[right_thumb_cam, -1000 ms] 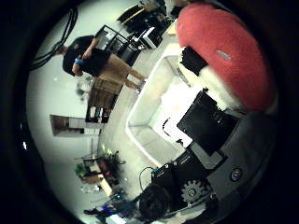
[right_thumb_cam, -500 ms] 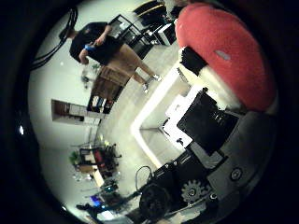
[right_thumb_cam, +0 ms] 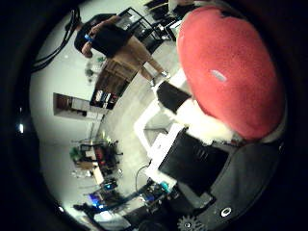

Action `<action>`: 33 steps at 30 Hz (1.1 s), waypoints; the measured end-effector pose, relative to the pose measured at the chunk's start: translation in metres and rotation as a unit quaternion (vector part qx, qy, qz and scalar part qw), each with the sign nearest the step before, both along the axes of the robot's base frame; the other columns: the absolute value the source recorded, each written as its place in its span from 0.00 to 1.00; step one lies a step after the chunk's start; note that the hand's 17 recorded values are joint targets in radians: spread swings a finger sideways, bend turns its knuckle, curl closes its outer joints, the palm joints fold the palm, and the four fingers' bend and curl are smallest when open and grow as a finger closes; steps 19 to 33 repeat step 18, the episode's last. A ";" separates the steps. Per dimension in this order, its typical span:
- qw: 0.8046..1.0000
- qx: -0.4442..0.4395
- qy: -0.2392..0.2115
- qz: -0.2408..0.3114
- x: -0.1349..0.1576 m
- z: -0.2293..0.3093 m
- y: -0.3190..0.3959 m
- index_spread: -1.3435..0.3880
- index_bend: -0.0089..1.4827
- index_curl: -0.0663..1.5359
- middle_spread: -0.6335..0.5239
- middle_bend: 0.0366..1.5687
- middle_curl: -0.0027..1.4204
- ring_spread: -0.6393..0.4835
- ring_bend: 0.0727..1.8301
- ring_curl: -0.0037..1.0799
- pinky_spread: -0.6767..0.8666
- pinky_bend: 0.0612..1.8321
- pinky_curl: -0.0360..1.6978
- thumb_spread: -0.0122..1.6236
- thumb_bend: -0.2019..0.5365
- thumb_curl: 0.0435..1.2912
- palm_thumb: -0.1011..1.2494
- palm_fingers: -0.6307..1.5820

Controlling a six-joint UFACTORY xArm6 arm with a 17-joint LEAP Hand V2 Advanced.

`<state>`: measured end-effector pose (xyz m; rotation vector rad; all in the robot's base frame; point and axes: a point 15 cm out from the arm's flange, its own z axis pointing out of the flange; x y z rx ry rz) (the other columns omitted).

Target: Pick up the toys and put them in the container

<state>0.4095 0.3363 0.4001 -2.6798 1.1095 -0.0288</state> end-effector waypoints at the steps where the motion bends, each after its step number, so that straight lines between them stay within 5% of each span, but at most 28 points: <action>1: 1.000 -0.003 0.003 0.003 0.000 -0.002 -0.001 0.46 0.17 0.46 0.28 0.34 0.45 0.37 0.51 0.44 0.32 0.50 0.33 0.55 0.14 0.15 0.23 0.31; 10: 1.000 -0.010 0.007 0.019 -0.003 -0.005 -0.003 0.48 0.14 0.36 0.42 0.23 0.34 0.56 0.30 0.24 0.63 0.32 0.19 0.50 0.22 0.18 0.12 0.30; 33: 1.000 -0.011 0.008 0.015 0.001 -0.005 -0.009 0.49 0.12 0.32 0.44 0.19 0.30 0.59 0.26 0.23 0.69 0.28 0.17 0.50 0.23 0.20 0.11 0.33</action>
